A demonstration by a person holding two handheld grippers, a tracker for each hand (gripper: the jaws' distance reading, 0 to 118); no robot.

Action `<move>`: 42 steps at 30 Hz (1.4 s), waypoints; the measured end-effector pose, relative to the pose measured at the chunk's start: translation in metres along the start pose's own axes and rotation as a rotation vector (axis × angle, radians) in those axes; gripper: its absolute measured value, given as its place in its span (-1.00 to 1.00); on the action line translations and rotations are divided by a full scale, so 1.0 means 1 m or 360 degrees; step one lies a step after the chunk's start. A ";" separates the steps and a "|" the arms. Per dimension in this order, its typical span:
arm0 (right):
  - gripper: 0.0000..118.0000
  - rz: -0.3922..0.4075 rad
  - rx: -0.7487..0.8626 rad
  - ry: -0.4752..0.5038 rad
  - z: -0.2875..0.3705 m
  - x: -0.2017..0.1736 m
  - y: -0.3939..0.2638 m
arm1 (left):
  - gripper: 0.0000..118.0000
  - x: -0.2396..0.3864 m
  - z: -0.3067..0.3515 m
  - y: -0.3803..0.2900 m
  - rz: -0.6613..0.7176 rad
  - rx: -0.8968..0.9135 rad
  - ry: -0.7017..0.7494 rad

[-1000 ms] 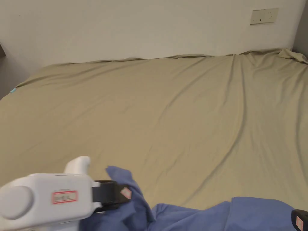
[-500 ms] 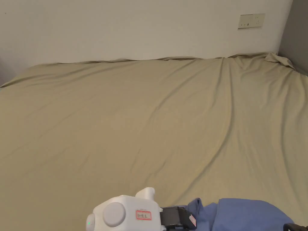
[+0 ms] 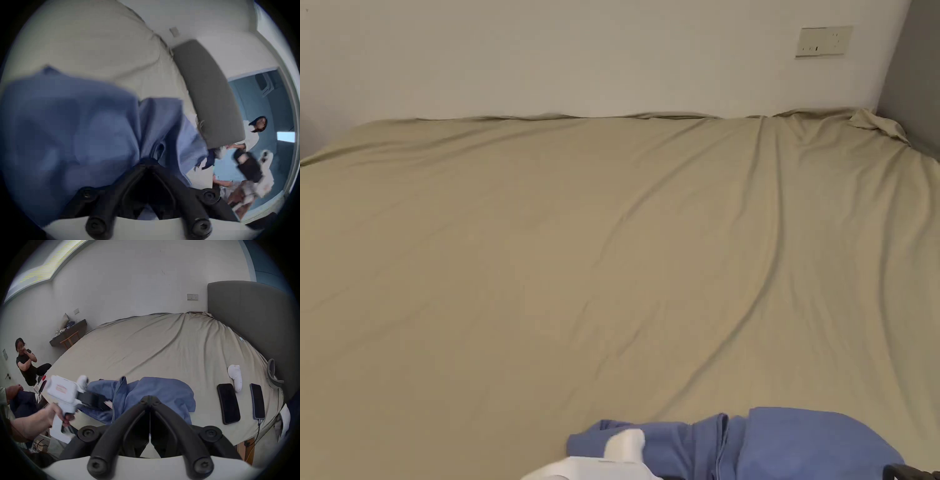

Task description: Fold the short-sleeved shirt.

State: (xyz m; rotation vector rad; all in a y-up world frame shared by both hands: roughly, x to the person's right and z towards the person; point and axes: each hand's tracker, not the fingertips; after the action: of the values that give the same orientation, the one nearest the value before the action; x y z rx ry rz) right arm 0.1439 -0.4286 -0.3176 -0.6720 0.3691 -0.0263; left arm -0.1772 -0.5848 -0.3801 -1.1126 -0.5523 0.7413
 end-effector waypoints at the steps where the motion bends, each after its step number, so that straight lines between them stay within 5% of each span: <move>1: -0.95 0.0003 0.0004 0.0000 0.001 -0.001 0.000 | -1.00 -0.002 -0.010 -0.004 0.0013 0.0001 -0.0050; 3: -0.95 0.0005 0.0007 0.0007 0.004 -0.003 0.001 | -1.00 -0.002 -0.025 -0.010 0.0108 0.0025 -0.0226; 9: -0.95 0.0047 -0.0013 0.0017 0.003 -0.009 0.001 | -1.00 0.001 -0.032 -0.010 0.0113 0.0057 -0.0228; 14: -0.95 0.0052 -0.0017 0.0020 0.000 -0.012 0.003 | -0.99 0.007 0.048 0.003 0.0003 0.0259 -0.0306; 17: -0.95 0.0074 -0.0031 0.0033 -0.006 -0.016 0.005 | -0.50 -0.022 0.114 0.016 -0.0039 0.0410 -0.0339; 19: -0.95 0.0086 -0.0032 0.0047 -0.010 -0.018 0.006 | 0.42 -0.035 0.154 0.021 -0.0028 0.0425 -0.0207; 21: -0.95 0.0092 -0.0033 0.0063 -0.012 -0.022 0.007 | 0.63 -0.059 0.172 0.026 0.0027 0.0375 -0.0063; 27: -0.95 0.0118 -0.0019 0.0083 -0.009 -0.028 0.012 | 0.56 -0.095 0.143 0.028 0.0204 0.0069 -0.0071; 30: -0.95 0.0113 -0.0009 0.0070 -0.006 -0.029 0.014 | 0.41 -0.097 0.121 0.024 0.0227 0.0135 -0.0363; 31: -0.95 0.0113 -0.0011 0.0066 -0.005 -0.029 0.014 | 0.27 -0.092 0.113 0.021 0.0248 0.0133 -0.0287; 32: -0.95 0.0115 -0.0014 0.0060 -0.004 -0.029 0.013 | -0.09 -0.089 0.106 0.020 0.0270 0.0152 -0.0225; 33: -0.95 0.0117 -0.0018 0.0052 -0.004 -0.029 0.013 | -0.83 -0.091 0.100 0.019 0.0286 0.0187 -0.0140; 35: -0.95 0.0117 -0.0038 0.0046 -0.006 -0.027 0.011 | -0.83 -0.092 0.101 0.011 0.0383 0.0232 -0.0282; 42: -0.95 0.0141 -0.0063 0.0072 -0.012 -0.033 0.009 | -0.85 -0.097 0.186 -0.006 0.0290 0.0502 -0.0145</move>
State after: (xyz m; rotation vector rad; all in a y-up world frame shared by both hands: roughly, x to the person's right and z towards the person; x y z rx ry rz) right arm 0.1078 -0.4239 -0.3213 -0.6944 0.4438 0.0499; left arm -0.3730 -0.5503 -0.3121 -0.8450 -0.3962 1.0040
